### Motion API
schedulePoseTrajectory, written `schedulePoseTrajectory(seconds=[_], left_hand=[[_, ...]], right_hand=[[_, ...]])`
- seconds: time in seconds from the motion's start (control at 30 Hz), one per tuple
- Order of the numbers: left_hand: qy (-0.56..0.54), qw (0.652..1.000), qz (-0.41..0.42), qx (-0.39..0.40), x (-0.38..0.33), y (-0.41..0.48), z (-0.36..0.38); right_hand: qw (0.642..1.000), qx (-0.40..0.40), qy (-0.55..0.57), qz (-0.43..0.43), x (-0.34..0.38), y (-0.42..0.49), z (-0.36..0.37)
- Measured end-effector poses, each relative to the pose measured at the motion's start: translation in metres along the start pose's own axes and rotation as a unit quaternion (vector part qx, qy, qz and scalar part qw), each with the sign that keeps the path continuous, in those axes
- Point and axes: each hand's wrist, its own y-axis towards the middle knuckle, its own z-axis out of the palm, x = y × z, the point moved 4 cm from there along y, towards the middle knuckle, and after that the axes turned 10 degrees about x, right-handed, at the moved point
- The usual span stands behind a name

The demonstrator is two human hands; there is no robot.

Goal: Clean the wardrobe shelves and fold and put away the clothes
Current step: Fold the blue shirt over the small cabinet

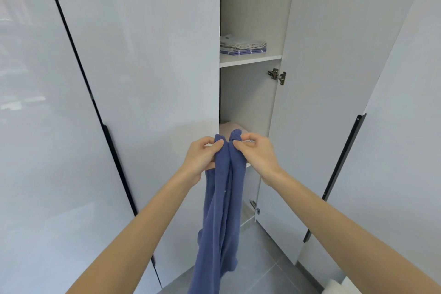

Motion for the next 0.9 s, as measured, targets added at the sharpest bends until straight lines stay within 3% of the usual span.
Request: schedulePoseTrajectory(seconds=[0.17,0.27,0.5,0.7,0.77,0.9], left_hand=[[0.103,0.994,0.034,0.025,-0.001,0.000,0.015],[0.100,0.992,0.033,0.071,-0.009,0.000,0.023],[0.225,0.962,0.105,0.113,-0.025,0.011,0.041],[0.274,0.942,0.193,-0.013,-0.028,0.020,0.044],[0.292,0.942,0.163,0.008,-0.022,0.025,0.046],[0.230,0.962,0.044,0.143,0.001,0.034,0.063]], right_hand=[[0.996,0.045,-0.060,-0.045,0.006,-0.002,-0.004],[0.993,0.062,-0.077,-0.058,0.011,-0.001,-0.013],[0.985,0.039,-0.137,-0.101,0.019,0.001,-0.042],[0.985,0.064,-0.131,-0.089,0.029,0.009,-0.079],[0.988,0.085,-0.094,-0.086,0.033,0.011,-0.090],[0.987,0.118,-0.028,-0.101,0.045,0.011,-0.109]])
